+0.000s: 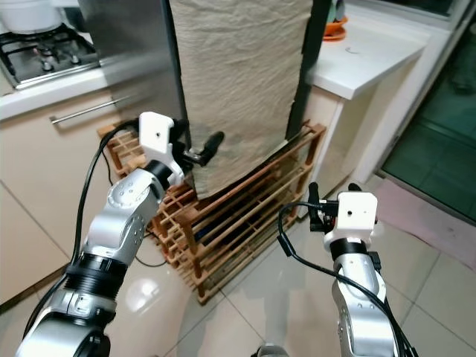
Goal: Restocking fridge
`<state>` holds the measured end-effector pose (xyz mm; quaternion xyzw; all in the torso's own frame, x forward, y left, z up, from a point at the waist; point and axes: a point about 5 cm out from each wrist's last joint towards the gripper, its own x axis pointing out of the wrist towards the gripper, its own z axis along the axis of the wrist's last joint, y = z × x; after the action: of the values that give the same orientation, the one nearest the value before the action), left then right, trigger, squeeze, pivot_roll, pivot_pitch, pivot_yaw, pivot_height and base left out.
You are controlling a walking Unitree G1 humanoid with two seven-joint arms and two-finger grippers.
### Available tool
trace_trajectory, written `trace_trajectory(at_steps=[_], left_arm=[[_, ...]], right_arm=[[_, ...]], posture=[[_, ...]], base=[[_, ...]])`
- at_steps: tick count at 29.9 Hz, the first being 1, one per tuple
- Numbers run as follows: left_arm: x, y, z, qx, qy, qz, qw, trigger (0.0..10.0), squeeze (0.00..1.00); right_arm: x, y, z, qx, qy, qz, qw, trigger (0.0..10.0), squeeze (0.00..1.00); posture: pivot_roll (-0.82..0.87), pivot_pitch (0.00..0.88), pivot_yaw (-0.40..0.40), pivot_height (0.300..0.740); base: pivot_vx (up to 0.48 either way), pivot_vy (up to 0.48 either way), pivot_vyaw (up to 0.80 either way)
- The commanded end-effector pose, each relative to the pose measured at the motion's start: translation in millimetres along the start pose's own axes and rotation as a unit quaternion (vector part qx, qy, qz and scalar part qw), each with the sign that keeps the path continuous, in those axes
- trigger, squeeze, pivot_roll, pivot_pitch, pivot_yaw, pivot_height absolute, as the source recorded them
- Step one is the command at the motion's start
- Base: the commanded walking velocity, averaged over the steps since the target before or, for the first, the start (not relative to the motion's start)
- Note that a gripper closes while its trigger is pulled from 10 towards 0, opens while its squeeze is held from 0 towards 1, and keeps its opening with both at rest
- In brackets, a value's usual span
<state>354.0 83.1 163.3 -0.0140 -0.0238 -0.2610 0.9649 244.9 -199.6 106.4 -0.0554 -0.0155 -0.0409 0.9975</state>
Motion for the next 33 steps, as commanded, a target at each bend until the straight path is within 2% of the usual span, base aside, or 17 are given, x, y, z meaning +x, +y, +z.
trace_trajectory(at_steps=[1, 8, 13, 15, 17, 18, 23, 29, 33], left_arm=[[5.6, 10.8, 2.4, 0.014, 0.005, 0.023, 1.0, 10.0, 0.0], [12.7, 31.2, 15.3, 0.009, -0.009, 0.071, 0.997, 10.0, 0.0], [4.8, 28.4, 13.7, -0.013, -0.026, 0.063, 0.998, 10.0, 0.0], [-4.0, 25.4, 7.2, -0.028, -0.025, 0.059, 0.998, 10.0, 0.0], [-4.0, 25.4, 7.2, -0.028, -0.025, 0.059, 0.998, 10.0, 0.0], [-9.9, 26.0, 4.5, -0.031, -0.024, 0.062, 0.997, 10.0, 0.0], [-23.4, 30.6, 0.9, -0.018, -0.032, 0.077, 0.996, 10.0, 0.0], [-27.7, 29.1, 6.7, -0.005, -0.056, 0.078, 0.995, 10.0, 0.0], [-28.2, 25.5, 13.5, 0.007, -0.068, 0.068, 0.995, 10.0, 0.0]], right_arm=[[-0.7, -2.4, 4.6, -0.008, -0.009, 0.001, 1.0, 10.0, 0.0], [-5.6, -6.0, 4.7, -0.011, -0.008, -0.005, 1.0, 10.0, 0.0], [-8.8, -7.5, 3.6, -0.013, -0.003, -0.007, 1.0, 10.0, 0.0], [-8.6, -7.1, 3.0, -0.013, 0.0, -0.003, 1.0, 10.0, 0.0], [-8.6, -7.1, 3.0, -0.013, 0.0, -0.003, 1.0, 10.0, 0.0], [-7.9, -6.5, 2.6, -0.012, 0.001, -0.001, 1.0, 10.0, 0.0], [-5.0, -4.2, 1.5, -0.007, 0.005, 0.004, 1.0, 10.0, 0.0], [0.6, -2.7, 6.2, -0.005, -0.009, 0.004, 1.0, 10.0, 0.0], [3.4, -4.3, 9.8, -0.006, -0.016, -0.001, 1.0, 10.0, 0.0]], posture=[[-0.18, 0.0, 0.018, 0.732], [-0.21, 0.0, 0.024, 0.732], [-0.2, 0.0, 0.02, 0.732], [-0.19, 0.0, 0.013, 0.732], [-0.19, 0.0, 0.013, 0.732], [-0.18, 0.0, 0.009, 0.732], [-0.16, 0.0, 0.0, 0.732], [-0.15, 0.0, -0.004, 0.732], [-0.15, 0.0, -0.002, 0.732]], base=[[0.0, 0.0, 0.0], [0.0, 0.0, 0.0], [0.0, 0.0, 0.0], [0.0, 0.0, 0.0], [0.0, 0.0, 0.0], [0.0, 0.0, 0.0], [0.0, 0.0, 0.0], [0.0, 0.0, 0.0], [0.0, 0.441, 0.0]])
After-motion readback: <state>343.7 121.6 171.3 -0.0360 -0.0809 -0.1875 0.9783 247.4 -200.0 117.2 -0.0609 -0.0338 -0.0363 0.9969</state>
